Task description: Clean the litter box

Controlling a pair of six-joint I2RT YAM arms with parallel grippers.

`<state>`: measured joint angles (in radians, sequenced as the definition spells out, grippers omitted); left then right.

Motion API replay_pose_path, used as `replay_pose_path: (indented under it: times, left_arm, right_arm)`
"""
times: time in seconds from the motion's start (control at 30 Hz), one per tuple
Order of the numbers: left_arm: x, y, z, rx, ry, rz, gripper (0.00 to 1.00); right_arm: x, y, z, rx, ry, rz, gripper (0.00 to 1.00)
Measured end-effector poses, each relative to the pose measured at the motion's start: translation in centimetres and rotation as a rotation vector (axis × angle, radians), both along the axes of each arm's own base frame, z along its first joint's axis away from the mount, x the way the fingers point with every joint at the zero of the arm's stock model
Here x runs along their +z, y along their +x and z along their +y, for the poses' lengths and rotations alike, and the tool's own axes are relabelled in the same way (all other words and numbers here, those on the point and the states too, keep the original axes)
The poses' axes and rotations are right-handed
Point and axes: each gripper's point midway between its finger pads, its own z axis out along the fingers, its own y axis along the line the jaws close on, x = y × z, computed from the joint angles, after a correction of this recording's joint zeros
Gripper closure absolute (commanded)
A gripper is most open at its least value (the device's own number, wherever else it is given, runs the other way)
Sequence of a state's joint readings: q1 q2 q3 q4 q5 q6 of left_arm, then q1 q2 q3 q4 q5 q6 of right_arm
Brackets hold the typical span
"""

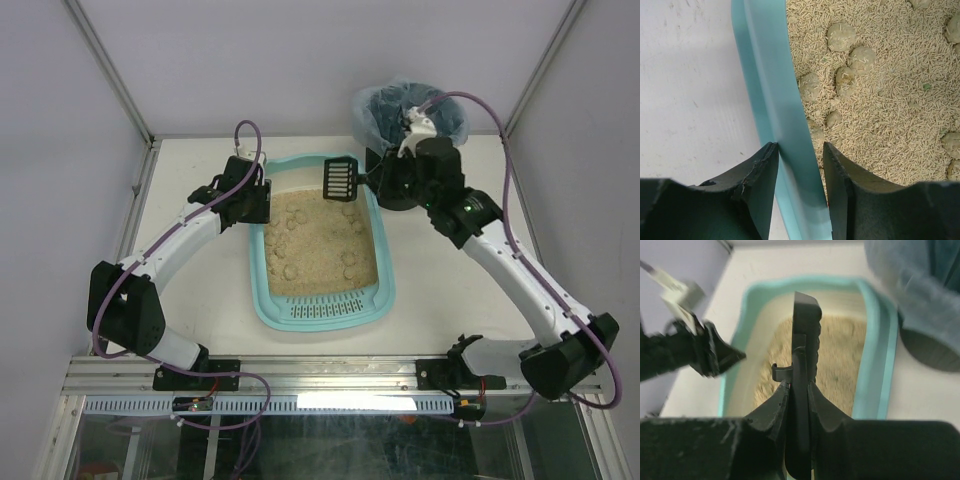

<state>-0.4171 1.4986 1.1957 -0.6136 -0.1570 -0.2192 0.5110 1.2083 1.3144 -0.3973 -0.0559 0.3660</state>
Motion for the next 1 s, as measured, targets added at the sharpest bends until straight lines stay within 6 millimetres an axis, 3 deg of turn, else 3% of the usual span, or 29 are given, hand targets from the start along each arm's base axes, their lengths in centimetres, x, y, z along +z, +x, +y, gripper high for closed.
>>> replay_pose_path:
  times: [0.1, 0.17, 0.4, 0.53, 0.73, 1.0]
  left_arm:
    - [0.0, 0.0, 0.0, -0.001, -0.001, 0.000, 0.59]
    - [0.0, 0.0, 0.0, -0.001, -0.001, 0.000, 0.59]
    - [0.0, 0.0, 0.0, -0.001, -0.001, 0.001, 0.59]
    - [0.0, 0.0, 0.0, -0.001, -0.001, 0.001, 0.59]
    - [0.0, 0.0, 0.0, -0.001, -0.001, 0.001, 0.59]
    - [0.0, 0.0, 0.0, -0.001, -0.001, 0.002, 0.59]
  right_arm:
    - [-3.9, -0.6, 1.6, 0.006, -0.105, 0.117, 1.00]
    - [-5.3, -0.6, 2.4, -0.001, -0.174, 0.162, 1.00]
    - [-6.2, 1.4, 3.7, -0.093, -0.375, 0.179, 1.00]
    - [-7.9, 2.6, 4.1, -0.124, -0.484, 0.204, 1.00]
    - [-11.7, 2.9, 3.8, -0.122, -0.609, 0.278, 1.00]
    - [-13.4, 3.1, 4.5, -0.088, -0.633, 0.306, 1.00]
